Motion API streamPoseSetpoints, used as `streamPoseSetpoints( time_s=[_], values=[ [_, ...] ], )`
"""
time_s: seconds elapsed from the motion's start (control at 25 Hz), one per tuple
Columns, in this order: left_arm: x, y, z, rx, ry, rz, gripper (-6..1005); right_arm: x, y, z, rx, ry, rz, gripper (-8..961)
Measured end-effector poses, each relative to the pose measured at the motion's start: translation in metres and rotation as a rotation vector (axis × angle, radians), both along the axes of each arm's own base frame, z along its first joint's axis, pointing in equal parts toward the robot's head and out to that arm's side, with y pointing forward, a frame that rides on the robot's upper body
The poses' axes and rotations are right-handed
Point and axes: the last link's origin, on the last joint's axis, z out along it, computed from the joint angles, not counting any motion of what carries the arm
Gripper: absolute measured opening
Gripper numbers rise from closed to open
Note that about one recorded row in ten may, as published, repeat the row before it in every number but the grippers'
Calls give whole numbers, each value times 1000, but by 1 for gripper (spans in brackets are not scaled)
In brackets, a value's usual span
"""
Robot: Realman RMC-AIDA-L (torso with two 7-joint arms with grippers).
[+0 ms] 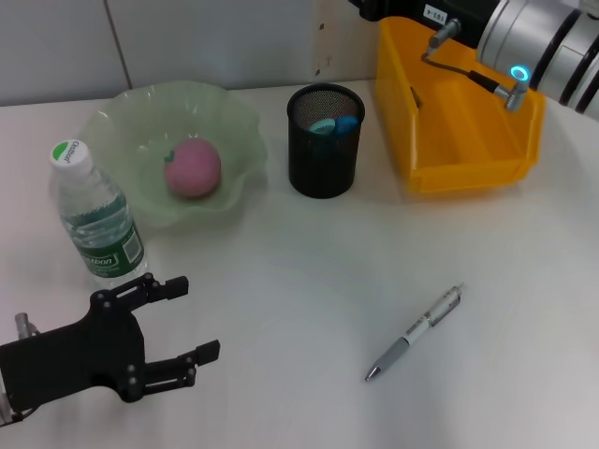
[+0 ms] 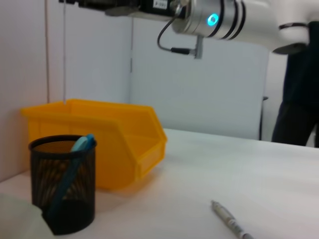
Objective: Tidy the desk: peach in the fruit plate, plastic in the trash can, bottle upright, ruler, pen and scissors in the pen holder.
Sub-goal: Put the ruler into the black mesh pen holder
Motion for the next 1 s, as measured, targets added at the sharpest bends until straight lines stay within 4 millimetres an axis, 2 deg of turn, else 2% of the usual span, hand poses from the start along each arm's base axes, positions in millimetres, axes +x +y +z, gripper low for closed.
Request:
streamPoseSetpoints(
  time_s=[0.52, 1.0],
  values=[
    [1, -5, -6, -37, 20, -29, 845, 22, 13, -19, -10, -34, -74, 390],
    [1, -6, -6, -46, 20, -28, 845, 21, 19, -29, -19, -58, -79, 400]
  ],
)
